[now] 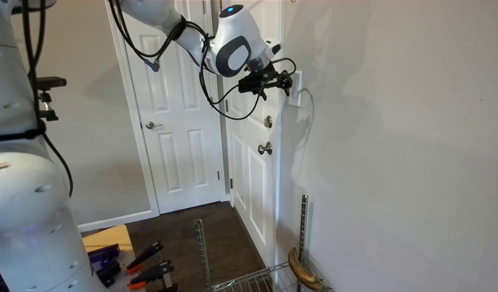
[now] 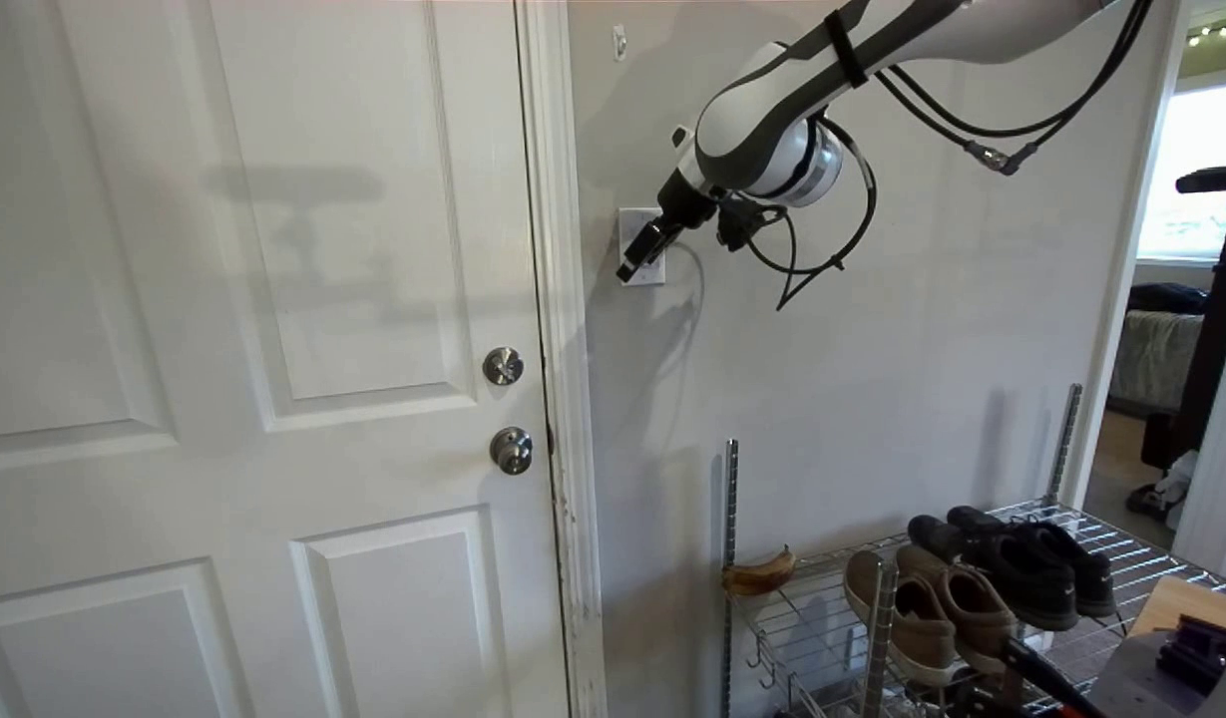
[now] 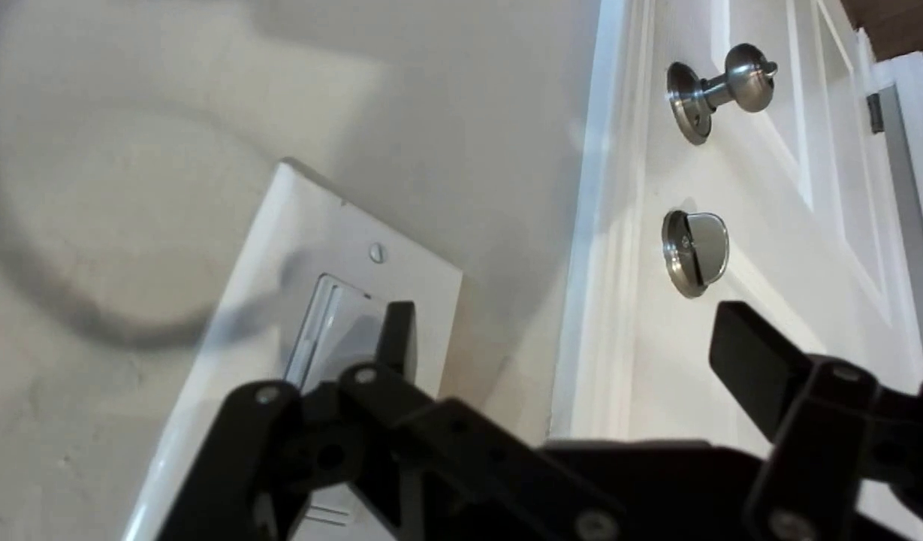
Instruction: Flip the switch to turn off the light
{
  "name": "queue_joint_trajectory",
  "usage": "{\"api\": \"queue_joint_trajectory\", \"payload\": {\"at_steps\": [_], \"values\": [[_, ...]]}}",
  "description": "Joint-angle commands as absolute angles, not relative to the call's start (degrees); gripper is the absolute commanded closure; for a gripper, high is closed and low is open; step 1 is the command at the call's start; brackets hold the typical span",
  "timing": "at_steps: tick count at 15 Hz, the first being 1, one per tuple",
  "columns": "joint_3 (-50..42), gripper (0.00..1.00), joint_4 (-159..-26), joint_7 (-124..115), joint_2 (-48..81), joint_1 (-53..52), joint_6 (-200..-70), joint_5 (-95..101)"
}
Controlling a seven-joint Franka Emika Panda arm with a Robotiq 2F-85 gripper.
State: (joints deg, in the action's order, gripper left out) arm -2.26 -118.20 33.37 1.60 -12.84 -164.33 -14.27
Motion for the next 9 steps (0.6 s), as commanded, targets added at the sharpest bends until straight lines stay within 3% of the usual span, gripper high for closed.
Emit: {"api": "queue_joint_trajectory", "payload": {"at_steps": [1,9], "values": [[-2.2,0.00,-116.2,35.8,3.3,-12.6,-166.4,-16.7],[-3.4,0.00,-114.9,33.5,5.6,-12.4,-165.9,-14.9]]}}
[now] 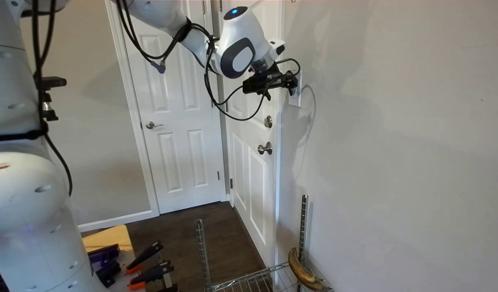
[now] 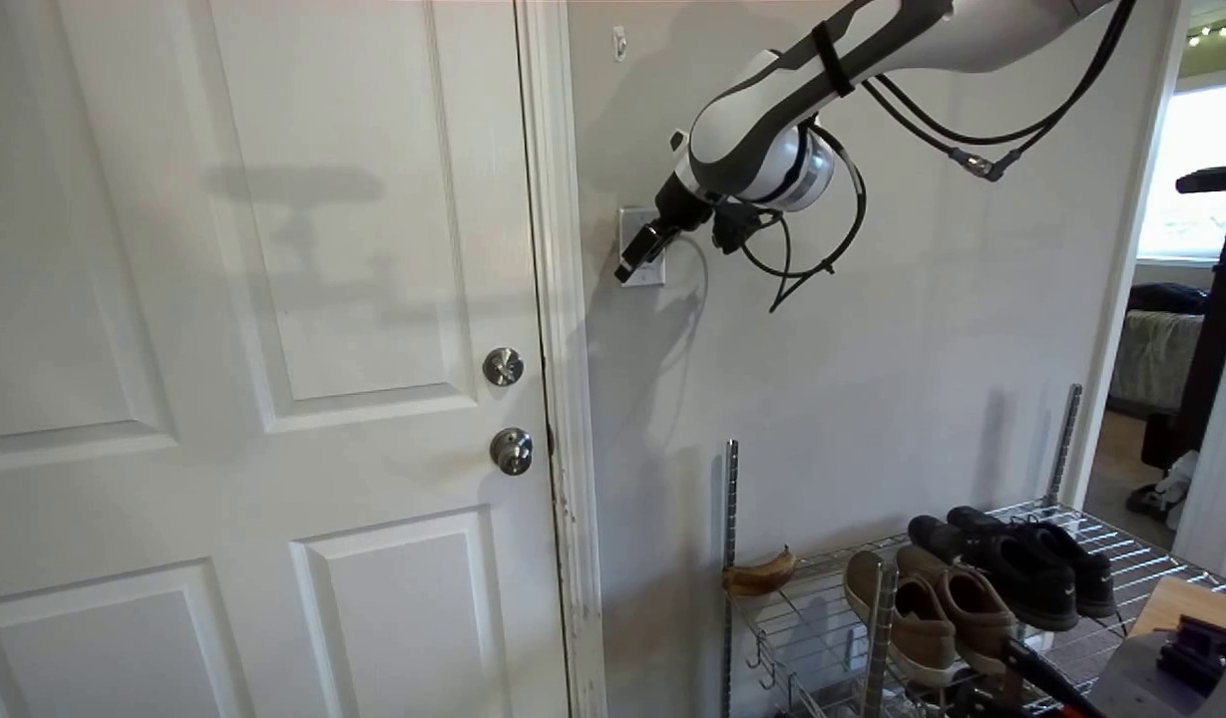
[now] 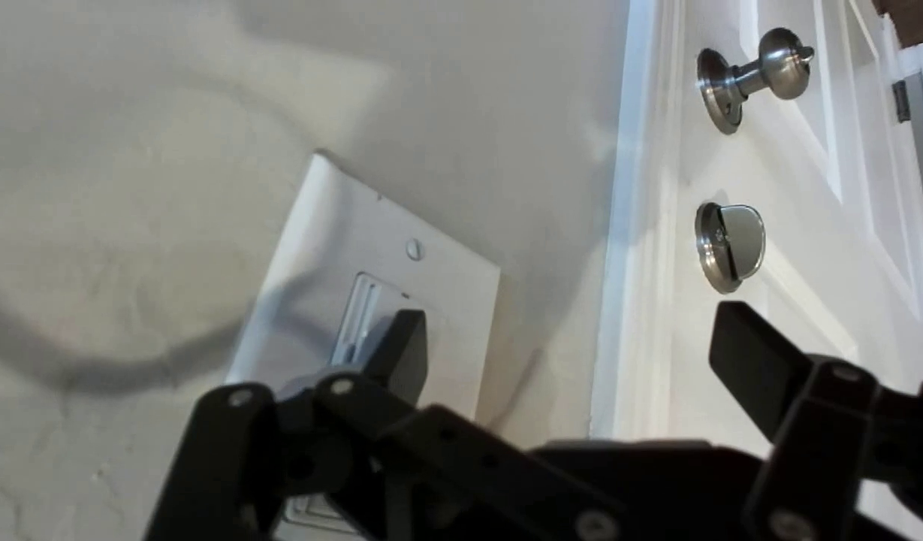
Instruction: Flip the switch to turn off the light
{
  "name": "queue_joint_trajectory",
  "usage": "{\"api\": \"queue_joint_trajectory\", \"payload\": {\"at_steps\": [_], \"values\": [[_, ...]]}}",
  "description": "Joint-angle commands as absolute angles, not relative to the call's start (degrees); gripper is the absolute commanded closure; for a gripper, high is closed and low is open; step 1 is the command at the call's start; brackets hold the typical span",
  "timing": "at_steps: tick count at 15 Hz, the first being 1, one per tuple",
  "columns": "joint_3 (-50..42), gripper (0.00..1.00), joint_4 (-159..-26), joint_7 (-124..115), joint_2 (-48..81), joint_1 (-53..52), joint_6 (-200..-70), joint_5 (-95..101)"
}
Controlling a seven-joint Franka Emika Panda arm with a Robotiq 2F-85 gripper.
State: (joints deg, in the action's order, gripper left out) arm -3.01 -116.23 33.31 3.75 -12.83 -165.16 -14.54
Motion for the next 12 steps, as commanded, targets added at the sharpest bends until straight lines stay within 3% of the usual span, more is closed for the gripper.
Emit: {"api": "queue_joint_trajectory", "payload": {"at_steps": [1,12], "values": [[-3.4,0.00,-114.7,33.7,5.8,-12.4,-165.9,-15.3],[-1.9,0.00,-111.4,37.5,8.8,-12.5,-167.4,-20.7]]}}
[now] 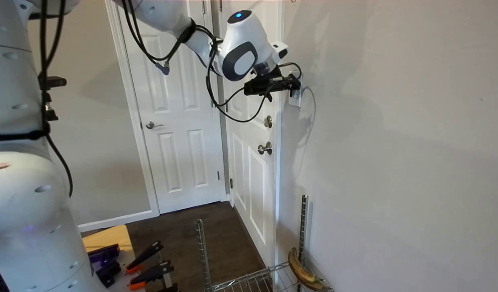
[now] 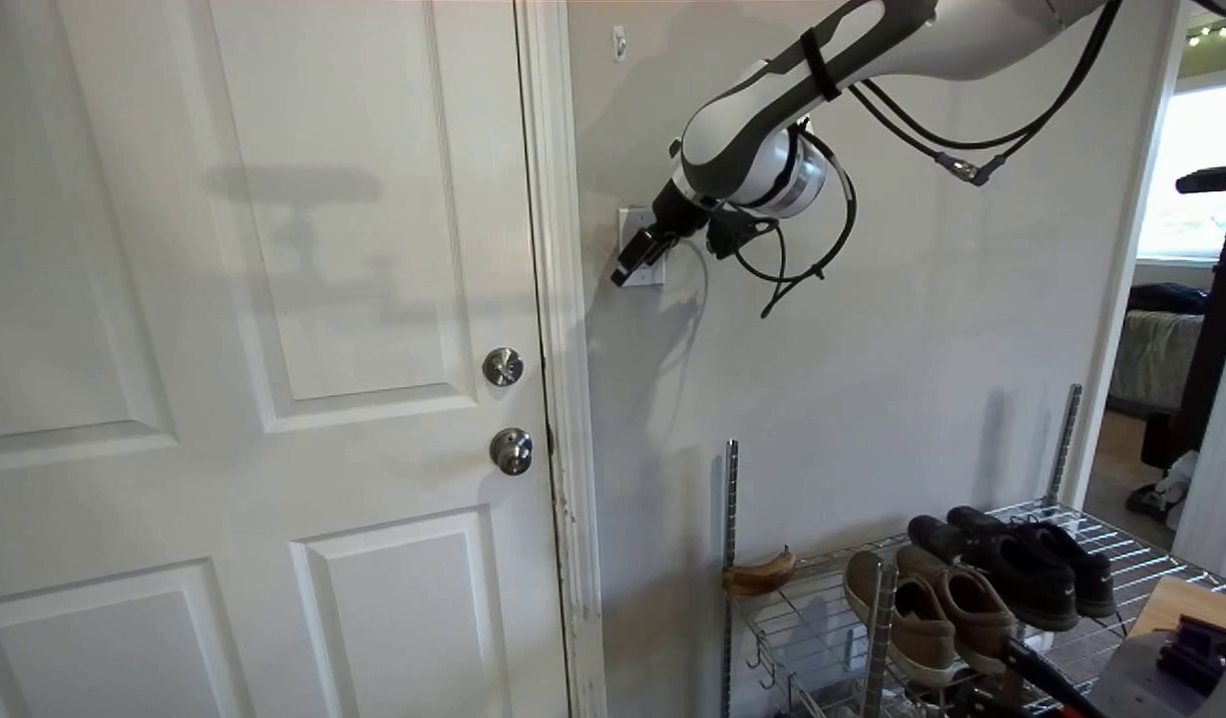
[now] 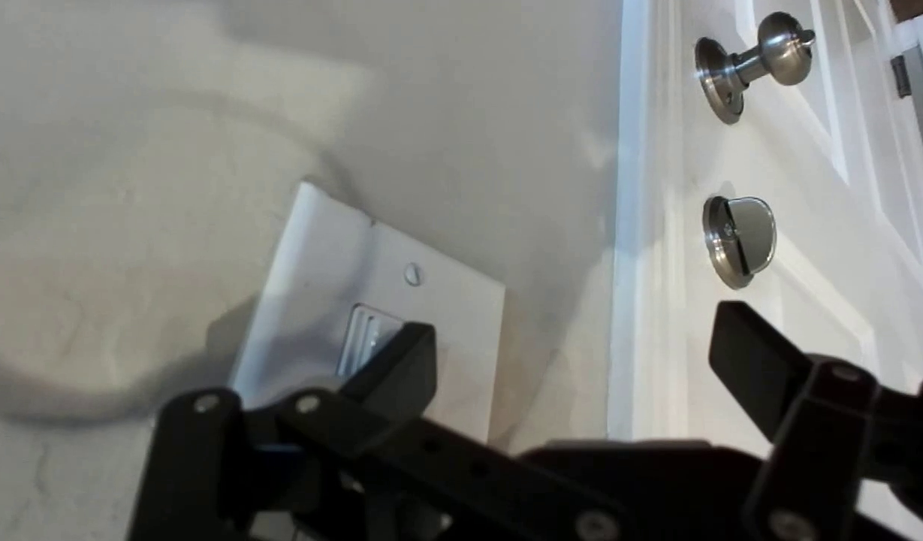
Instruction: Flip the switch to turn off the light
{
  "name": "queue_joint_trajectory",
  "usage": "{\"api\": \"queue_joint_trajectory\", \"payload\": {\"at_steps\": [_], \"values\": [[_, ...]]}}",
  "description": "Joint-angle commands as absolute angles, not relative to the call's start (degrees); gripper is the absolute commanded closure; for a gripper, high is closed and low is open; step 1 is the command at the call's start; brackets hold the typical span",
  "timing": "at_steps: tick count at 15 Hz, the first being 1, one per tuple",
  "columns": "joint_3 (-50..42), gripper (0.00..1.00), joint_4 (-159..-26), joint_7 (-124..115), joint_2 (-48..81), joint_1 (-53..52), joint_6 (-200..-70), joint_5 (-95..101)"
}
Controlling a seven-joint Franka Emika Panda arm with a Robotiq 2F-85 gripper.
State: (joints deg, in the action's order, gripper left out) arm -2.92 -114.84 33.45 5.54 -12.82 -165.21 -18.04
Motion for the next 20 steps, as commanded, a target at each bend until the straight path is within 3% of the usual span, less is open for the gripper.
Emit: {"api": "queue_joint_trajectory", "payload": {"at_steps": [1,13,15,16,17,18,19,20], "values": [[-1.8,0.00,-111.2,37.5,9.1,-12.5,-167.5,-20.7],[-2.7,0.00,-113.6,34.0,12.5,-14.0,-183.5,-13.1],[-0.4,0.00,-116.3,24.5,9.7,-10.6,-178.5,-6.6],[-3.3,0.00,-117.7,26.7,6.7,-15.2,-174.9,-12.4],[0.5,0.00,-119.8,19.1,4.2,-11.0,-174.0,-5.6],[-2.9,0.00,-122.0,21.1,1.4,-15.4,-172.8,-9.2],[0.9,0.00,-123.1,15.7,-0.2,-11.2,-171.4,-4.2],[-3.9,0.00,-124.2,13.3,-1.8,-15.2,-170.2,-3.3]]}}
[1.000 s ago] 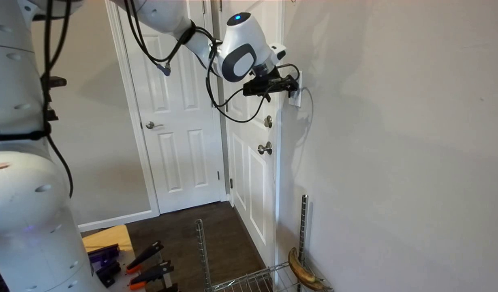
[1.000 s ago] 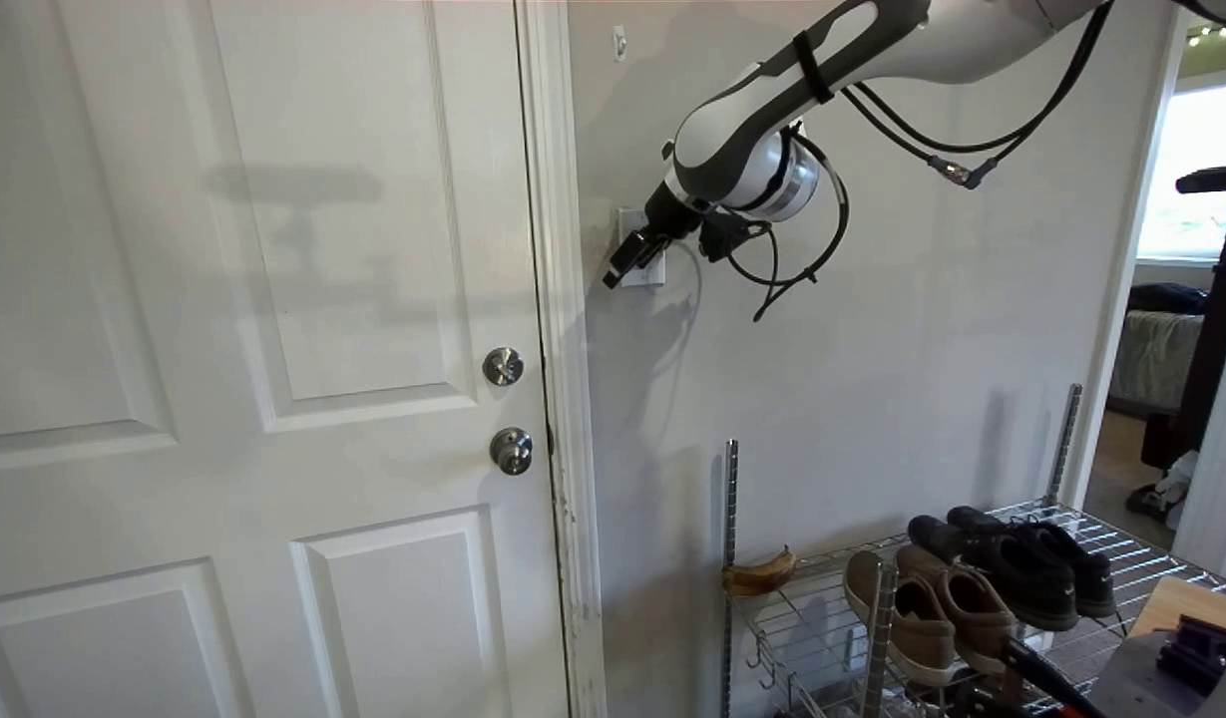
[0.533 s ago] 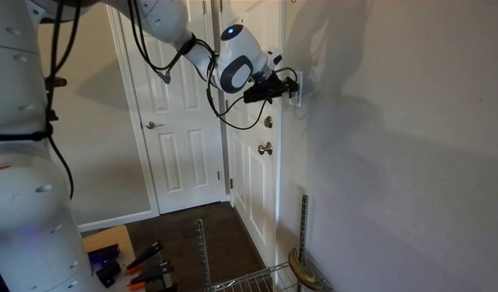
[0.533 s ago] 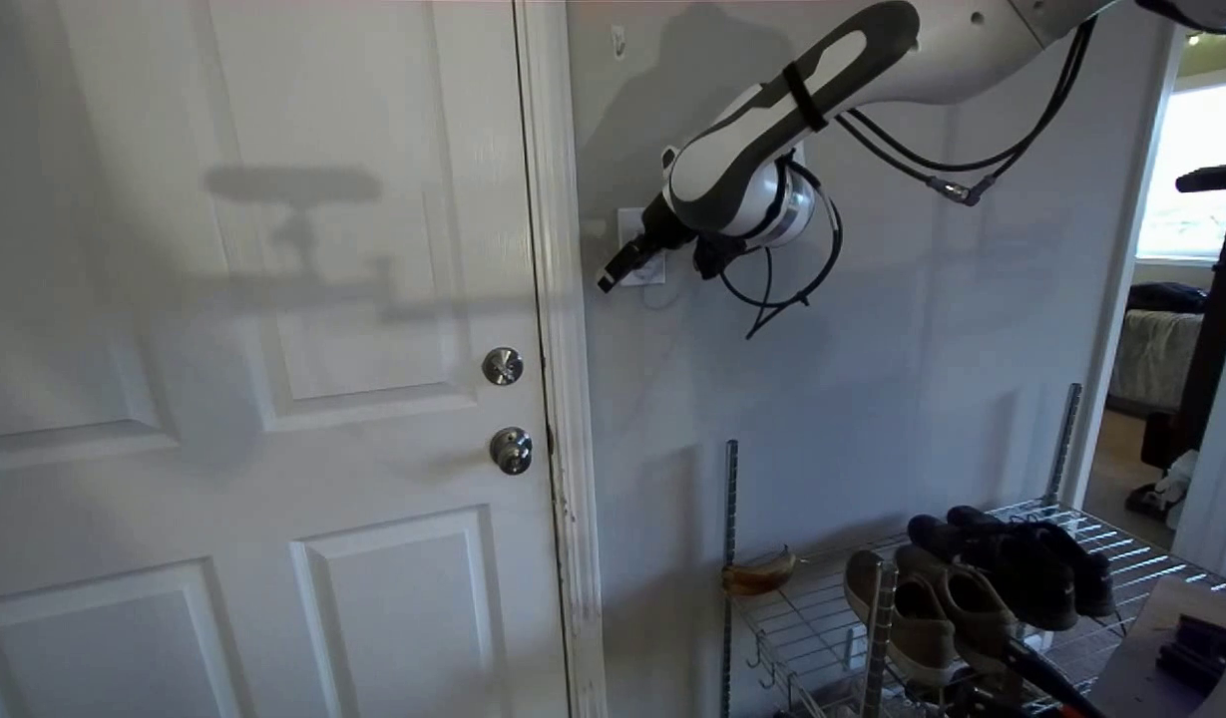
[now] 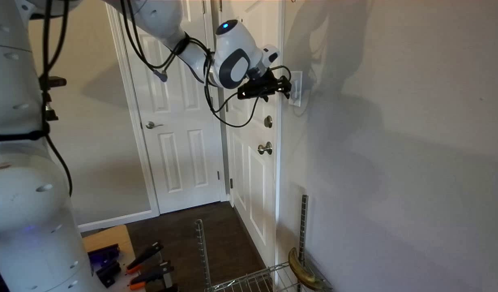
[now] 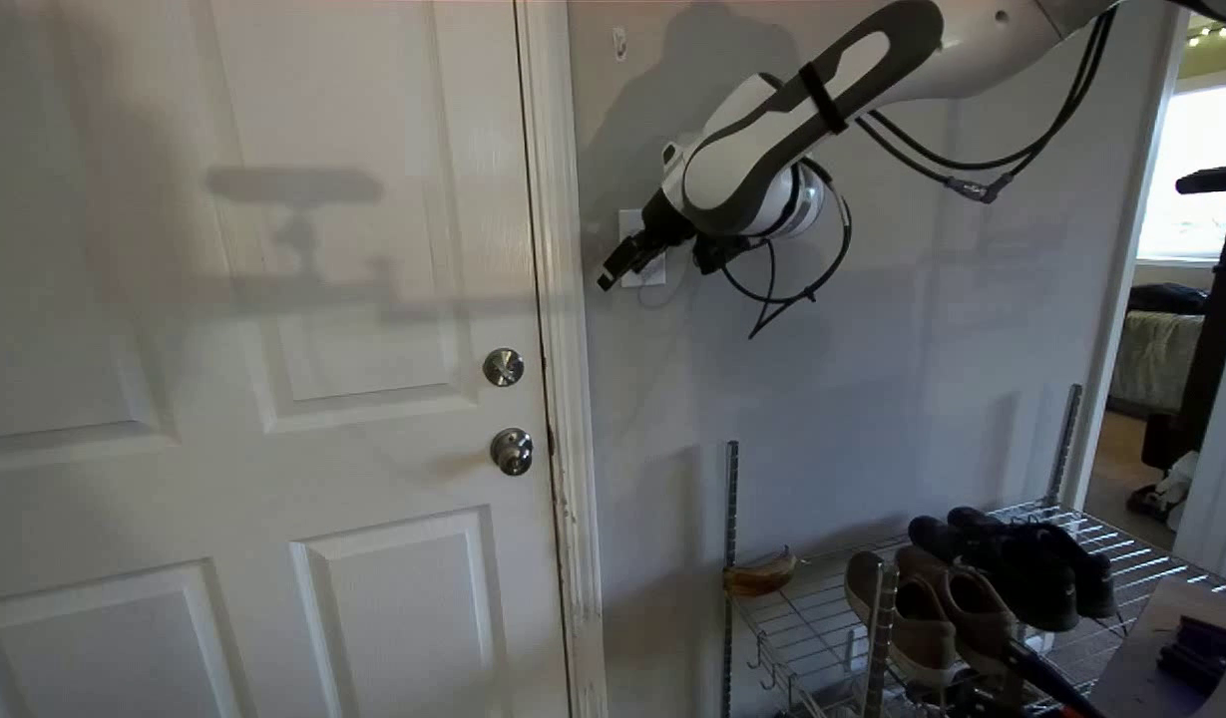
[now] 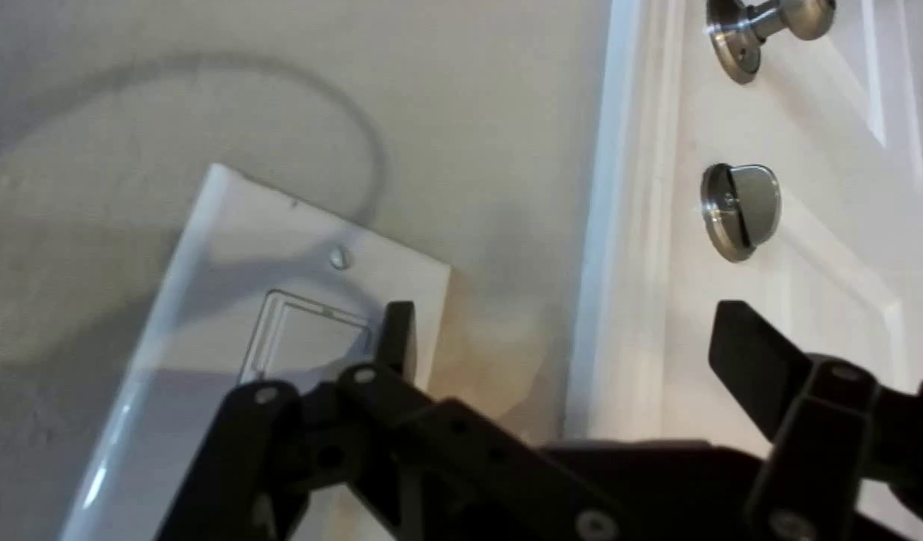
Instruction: Flip the switch to turn off the light
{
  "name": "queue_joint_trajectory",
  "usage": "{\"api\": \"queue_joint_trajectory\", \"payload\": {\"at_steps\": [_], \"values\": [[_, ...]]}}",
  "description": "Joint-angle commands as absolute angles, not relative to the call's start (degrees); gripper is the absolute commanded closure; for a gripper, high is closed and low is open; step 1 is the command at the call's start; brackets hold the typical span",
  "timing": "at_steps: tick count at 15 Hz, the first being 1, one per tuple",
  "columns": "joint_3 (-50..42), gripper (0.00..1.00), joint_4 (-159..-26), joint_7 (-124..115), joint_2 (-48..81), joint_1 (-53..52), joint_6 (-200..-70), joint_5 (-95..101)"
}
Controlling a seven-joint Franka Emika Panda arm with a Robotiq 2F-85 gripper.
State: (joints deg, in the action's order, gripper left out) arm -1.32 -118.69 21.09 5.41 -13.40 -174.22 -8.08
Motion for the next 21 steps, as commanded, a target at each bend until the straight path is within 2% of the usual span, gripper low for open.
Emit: {"api": "queue_joint_trajectory", "payload": {"at_steps": [1,5,9,21], "values": [[-3.7,0.00,-125.1,9.1,-3.2,-14.7,-169.3,-0.2],[-2.7,0.00,-128.2,-6.6,-8.8,-11.4,-166.4,11.4],[-1.5,0.00,-129.7,-14.9,-11.7,-10.3,-163.2,14.9],[-2.1,0.00,-128.3,-14.7,-10.4,-11.5,-162.5,13.1]]}}
